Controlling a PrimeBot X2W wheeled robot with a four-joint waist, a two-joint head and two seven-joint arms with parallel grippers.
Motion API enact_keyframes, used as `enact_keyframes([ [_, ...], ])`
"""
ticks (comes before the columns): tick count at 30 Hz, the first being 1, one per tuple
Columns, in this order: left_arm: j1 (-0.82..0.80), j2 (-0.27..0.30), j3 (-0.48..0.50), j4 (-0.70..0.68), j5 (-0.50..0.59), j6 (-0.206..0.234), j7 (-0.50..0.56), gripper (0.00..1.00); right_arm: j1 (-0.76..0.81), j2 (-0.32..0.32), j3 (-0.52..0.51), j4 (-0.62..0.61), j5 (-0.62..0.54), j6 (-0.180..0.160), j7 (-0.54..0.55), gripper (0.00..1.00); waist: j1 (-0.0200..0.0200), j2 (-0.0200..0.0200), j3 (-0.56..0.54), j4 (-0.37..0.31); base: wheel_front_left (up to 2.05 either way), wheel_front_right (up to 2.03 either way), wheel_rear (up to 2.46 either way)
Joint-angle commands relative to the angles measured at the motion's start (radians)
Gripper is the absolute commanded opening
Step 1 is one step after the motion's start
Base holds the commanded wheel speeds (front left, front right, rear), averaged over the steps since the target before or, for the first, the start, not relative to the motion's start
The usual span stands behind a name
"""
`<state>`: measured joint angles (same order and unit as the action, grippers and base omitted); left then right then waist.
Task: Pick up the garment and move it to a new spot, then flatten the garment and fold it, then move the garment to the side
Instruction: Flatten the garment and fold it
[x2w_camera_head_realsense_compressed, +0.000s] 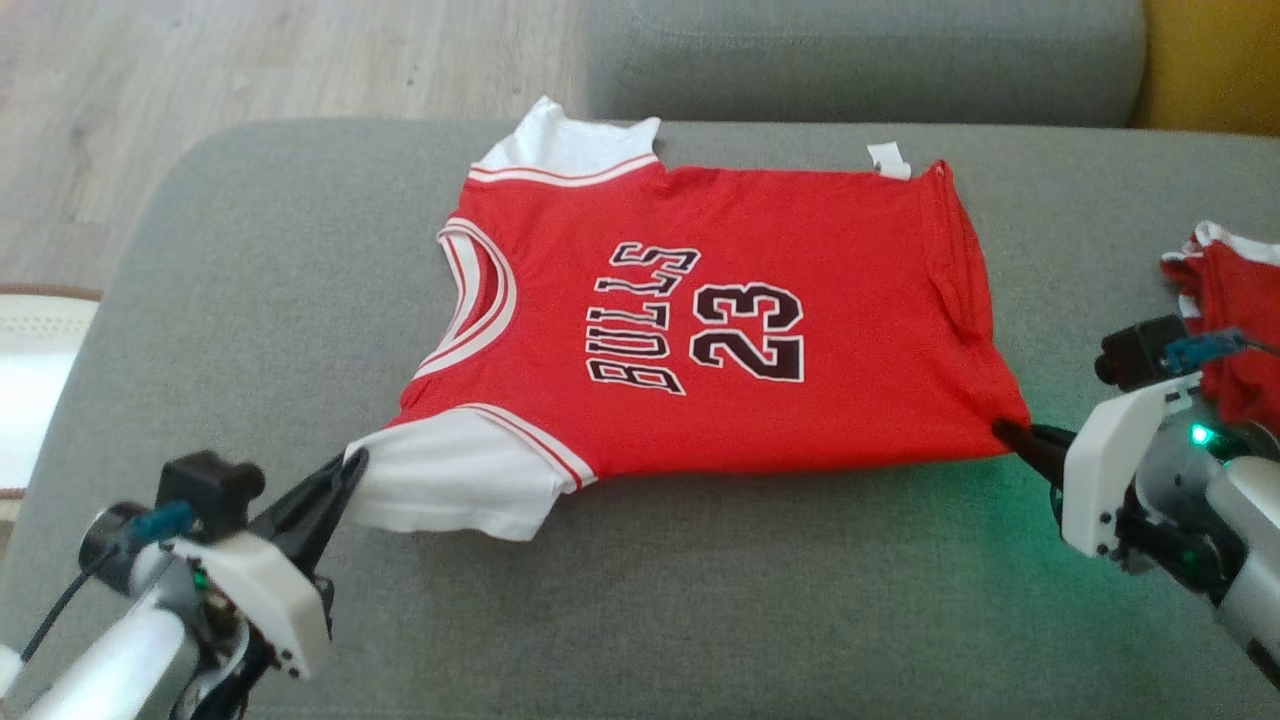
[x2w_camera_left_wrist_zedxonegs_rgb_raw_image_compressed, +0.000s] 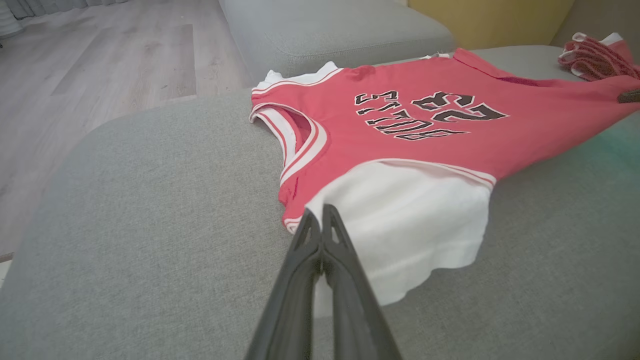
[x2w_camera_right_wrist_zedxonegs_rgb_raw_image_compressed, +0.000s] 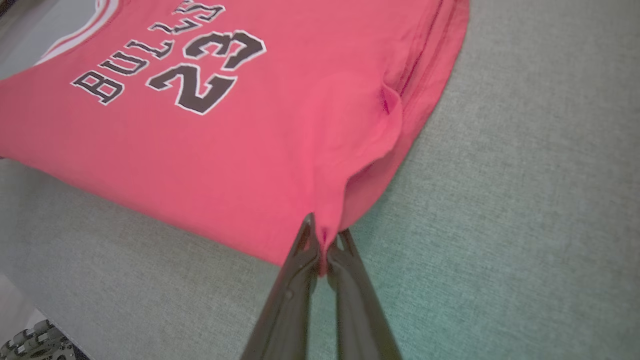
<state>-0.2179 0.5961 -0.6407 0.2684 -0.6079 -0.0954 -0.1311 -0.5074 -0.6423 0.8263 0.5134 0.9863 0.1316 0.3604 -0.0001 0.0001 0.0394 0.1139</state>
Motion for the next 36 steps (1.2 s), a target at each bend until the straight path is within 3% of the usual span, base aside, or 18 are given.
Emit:
enact_keyframes([
  [1, -0.087, 0.048, 0.043, -0.021, 0.012, 0.01, 0.001, 0.0, -0.042, -0.028, -0.018, -0.017, -0.006, -0.001, 0.004, 0.0, 0.0001, -0.0001, 0.014, -0.004, 0.0, 0.0, 0.0],
  [15, -0.335, 0.025, -0.004, 0.113, 0.037, -0.025, 0.055, 0.0, -0.176, 0.042, -0.06, 0.056, -0.071, -0.001, 0.154, 0.0, 0.0001, -0.0001, 0.147, -0.02, 0.0, 0.0, 0.0],
  [29, -0.579, -0.013, -0.158, 0.318, -0.004, -0.035, 0.059, 0.0, -0.289, 0.079, -0.076, 0.093, -0.126, -0.001, 0.199, 0.0, 0.0001, -0.0001, 0.237, -0.034, 0.0, 0.0, 0.0],
  [30, -0.593, -0.015, -0.17, 0.33, -0.008, -0.035, 0.055, 0.0, -0.297, 0.081, -0.082, 0.098, -0.131, -0.001, 0.193, 0.32, 0.0001, -0.0001, 0.241, -0.035, 0.0, 0.0, 0.0],
  [31, -0.607, -0.018, -0.179, 0.344, -0.011, -0.035, 0.049, 0.0, -0.304, 0.084, -0.087, 0.103, -0.133, -0.001, 0.192, 1.0, 0.0001, -0.0001, 0.245, -0.035, 0.0, 0.0, 0.0],
  [32, -0.621, -0.021, -0.187, 0.358, -0.014, -0.035, 0.044, 0.48, -0.313, 0.088, -0.093, 0.106, -0.135, -0.001, 0.188, 1.0, 0.0001, -0.0001, 0.25, -0.035, 0.0, 0.0, 0.0],
  [33, -0.637, -0.026, -0.195, 0.373, -0.015, -0.035, 0.037, 0.79, -0.322, 0.091, -0.101, 0.109, -0.137, -0.001, 0.183, 1.0, 0.0001, -0.0001, 0.254, -0.035, 0.0, 0.0, 0.0],
  [34, -0.653, -0.031, -0.198, 0.39, -0.016, -0.035, 0.028, 0.98, -0.331, 0.094, -0.108, 0.114, -0.139, -0.001, 0.178, 1.0, 0.0001, -0.0001, 0.258, -0.035, 0.0, 0.0, 0.0],
  [36, -0.69, -0.043, -0.198, 0.427, -0.019, -0.035, 0.007, 1.0, -0.352, 0.1, -0.122, 0.123, -0.147, -0.001, 0.168, 1.0, 0.0001, -0.0001, 0.269, -0.036, 0.0, 0.0, 0.0],
])
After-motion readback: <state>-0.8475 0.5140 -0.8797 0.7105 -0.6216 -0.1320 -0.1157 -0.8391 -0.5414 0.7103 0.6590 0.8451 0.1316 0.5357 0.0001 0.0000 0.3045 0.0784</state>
